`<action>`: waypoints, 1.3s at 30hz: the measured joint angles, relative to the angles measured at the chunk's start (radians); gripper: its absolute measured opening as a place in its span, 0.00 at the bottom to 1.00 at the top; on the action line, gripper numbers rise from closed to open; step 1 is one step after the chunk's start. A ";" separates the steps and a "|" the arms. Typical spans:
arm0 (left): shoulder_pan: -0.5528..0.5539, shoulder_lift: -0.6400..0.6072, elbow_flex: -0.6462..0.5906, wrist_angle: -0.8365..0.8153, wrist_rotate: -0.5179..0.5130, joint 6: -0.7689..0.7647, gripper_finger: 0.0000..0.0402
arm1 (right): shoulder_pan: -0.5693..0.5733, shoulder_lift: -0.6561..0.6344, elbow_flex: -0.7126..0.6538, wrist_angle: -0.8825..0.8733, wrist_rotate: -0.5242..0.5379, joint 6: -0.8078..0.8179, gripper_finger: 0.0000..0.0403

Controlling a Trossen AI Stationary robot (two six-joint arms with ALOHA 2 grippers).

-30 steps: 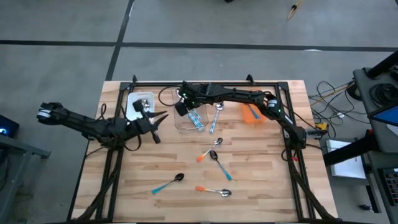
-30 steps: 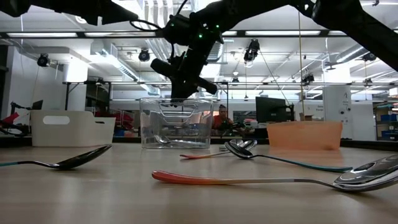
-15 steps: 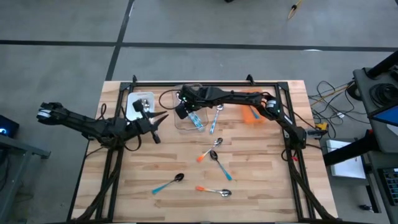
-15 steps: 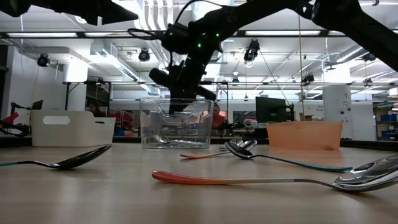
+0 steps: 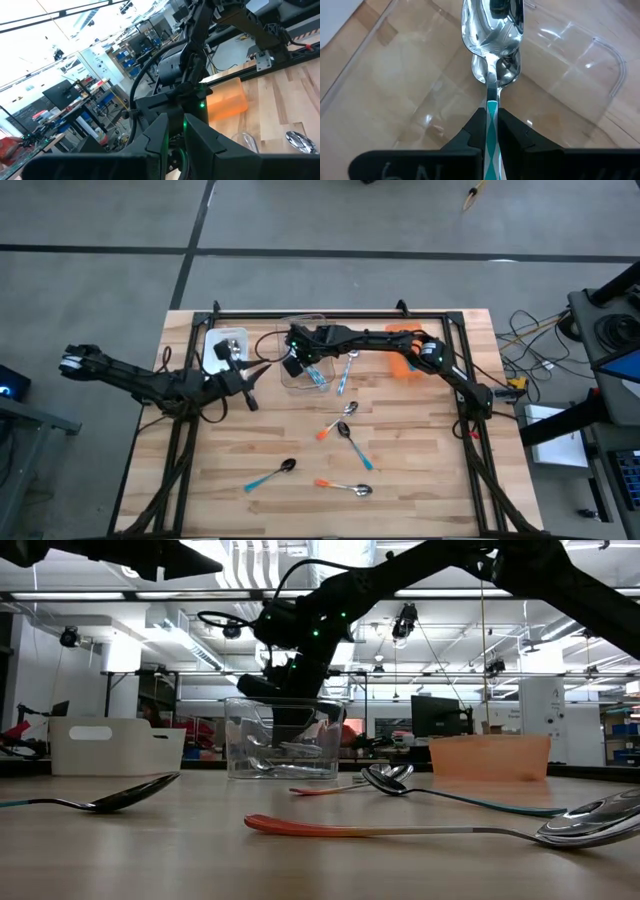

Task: Sort silverware by color (type)
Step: Put the blue patterned spoon into the transparent bin

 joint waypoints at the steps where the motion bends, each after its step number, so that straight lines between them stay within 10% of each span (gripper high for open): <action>1: 0.000 0.000 0.000 0.000 0.000 0.000 0.11 | 0.000 0.000 0.000 0.000 0.000 0.000 0.05; 39: 0.000 0.000 0.000 -0.004 0.000 0.000 0.11 | -0.007 0.034 0.065 -0.105 -0.079 -0.001 0.05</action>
